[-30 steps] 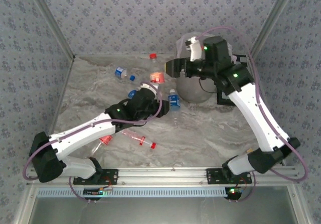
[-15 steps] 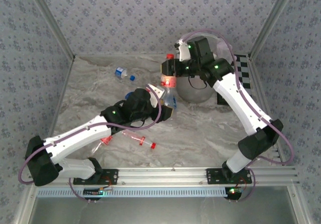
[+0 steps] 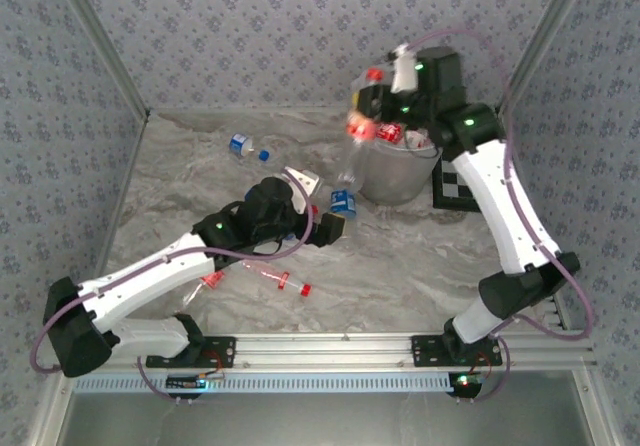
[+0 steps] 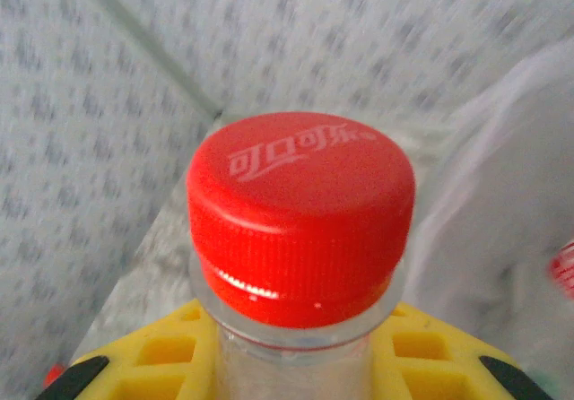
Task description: Put the plastic bottles in the bin
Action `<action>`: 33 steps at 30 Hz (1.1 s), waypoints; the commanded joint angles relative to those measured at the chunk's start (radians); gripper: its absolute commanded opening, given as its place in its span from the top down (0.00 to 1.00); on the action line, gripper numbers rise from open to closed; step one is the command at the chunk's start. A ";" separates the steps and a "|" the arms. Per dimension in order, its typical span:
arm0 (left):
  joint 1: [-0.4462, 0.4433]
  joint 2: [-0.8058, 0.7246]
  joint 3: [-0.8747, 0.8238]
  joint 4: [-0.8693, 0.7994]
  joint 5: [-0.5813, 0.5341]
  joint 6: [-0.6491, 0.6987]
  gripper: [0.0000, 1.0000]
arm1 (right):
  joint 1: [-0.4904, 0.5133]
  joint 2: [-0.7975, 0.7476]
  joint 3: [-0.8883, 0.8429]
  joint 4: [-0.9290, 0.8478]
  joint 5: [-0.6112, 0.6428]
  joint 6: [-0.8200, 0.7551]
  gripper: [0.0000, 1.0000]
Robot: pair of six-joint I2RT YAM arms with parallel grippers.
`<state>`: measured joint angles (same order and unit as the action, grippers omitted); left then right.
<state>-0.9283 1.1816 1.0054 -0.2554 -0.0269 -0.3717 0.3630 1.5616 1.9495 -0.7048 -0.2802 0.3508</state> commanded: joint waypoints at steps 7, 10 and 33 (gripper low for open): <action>0.177 -0.120 -0.127 -0.091 -0.088 -0.259 0.05 | -0.262 0.096 0.145 0.175 0.030 0.055 0.98; 0.225 -0.155 -0.167 -0.101 -0.087 -0.314 0.07 | -0.262 0.196 0.190 0.172 0.040 0.060 1.00; 0.412 -0.112 -0.179 -0.121 0.041 -0.294 0.12 | -0.124 0.355 -0.175 0.296 0.170 0.095 0.83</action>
<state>-0.5232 1.0470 0.7811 -0.3908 -0.0219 -0.6868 0.2150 1.9034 1.8076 -0.3679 -0.1509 0.4458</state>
